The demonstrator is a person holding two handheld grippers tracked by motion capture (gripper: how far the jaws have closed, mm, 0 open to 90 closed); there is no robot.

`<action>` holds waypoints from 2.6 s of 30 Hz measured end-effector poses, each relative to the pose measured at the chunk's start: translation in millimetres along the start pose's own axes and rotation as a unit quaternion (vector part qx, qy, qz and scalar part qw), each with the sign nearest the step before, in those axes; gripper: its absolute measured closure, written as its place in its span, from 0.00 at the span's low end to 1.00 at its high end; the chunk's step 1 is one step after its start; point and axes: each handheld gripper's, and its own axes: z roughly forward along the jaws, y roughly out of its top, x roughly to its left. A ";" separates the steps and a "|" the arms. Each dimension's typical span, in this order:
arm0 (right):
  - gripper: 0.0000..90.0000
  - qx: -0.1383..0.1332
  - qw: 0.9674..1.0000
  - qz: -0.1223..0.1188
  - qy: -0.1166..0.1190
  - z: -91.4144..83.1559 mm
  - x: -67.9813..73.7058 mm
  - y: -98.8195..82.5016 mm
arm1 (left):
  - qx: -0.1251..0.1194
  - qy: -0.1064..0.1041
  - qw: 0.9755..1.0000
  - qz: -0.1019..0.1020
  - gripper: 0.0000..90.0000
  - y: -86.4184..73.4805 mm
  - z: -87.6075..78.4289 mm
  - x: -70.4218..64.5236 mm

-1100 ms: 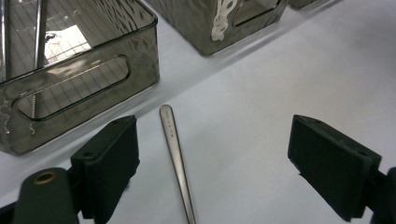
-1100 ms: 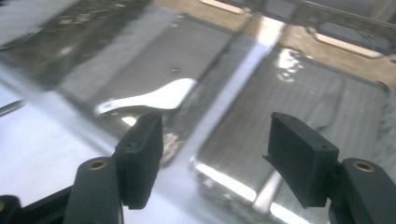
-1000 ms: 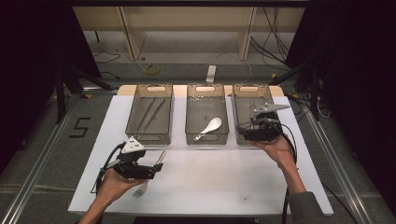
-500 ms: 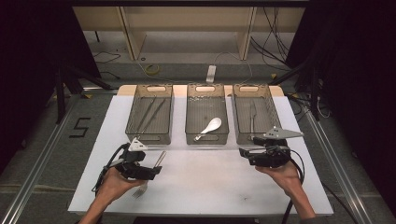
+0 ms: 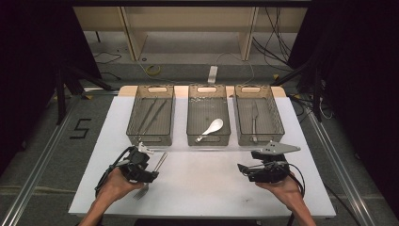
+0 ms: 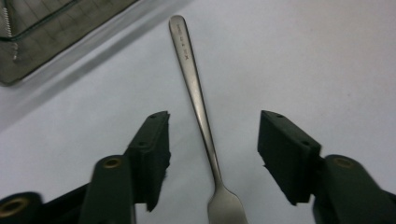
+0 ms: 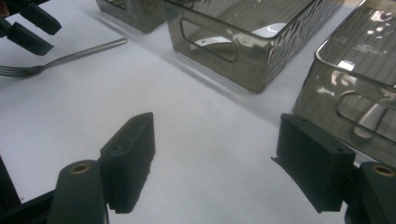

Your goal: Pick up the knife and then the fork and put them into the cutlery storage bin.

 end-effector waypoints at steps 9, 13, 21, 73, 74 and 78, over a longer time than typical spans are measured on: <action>0.32 0.005 1.000 -0.008 0.008 0.2 7.0 -3.2 | 0.057 -0.005 0.998 0.004 0.70 4.0 14.6 1.2; 0.32 0.007 1.000 -0.008 0.008 1.0 7.0 -3.6 | 0.071 -0.007 0.997 0.004 0.77 4.3 19.0 1.7; 0.33 0.008 1.000 -0.009 0.010 1.8 6.8 -3.6 | 0.090 -0.007 0.996 0.012 0.84 7.4 24.7 3.1; 0.34 -0.008 0.999 -0.030 0.035 9.1 24.4 5.8 | 0.045 -0.083 0.993 0.069 0.93 17.3 -2.8 -18.7; 0.34 -0.010 0.999 -0.036 0.039 10.4 27.9 7.4 | 0.044 -0.087 0.993 0.072 0.93 18.0 -3.2 -22.3; 0.34 -0.009 0.996 -0.069 0.056 17.8 45.2 12.8 | 0.045 -0.101 0.990 0.084 0.93 21.9 -1.2 -33.6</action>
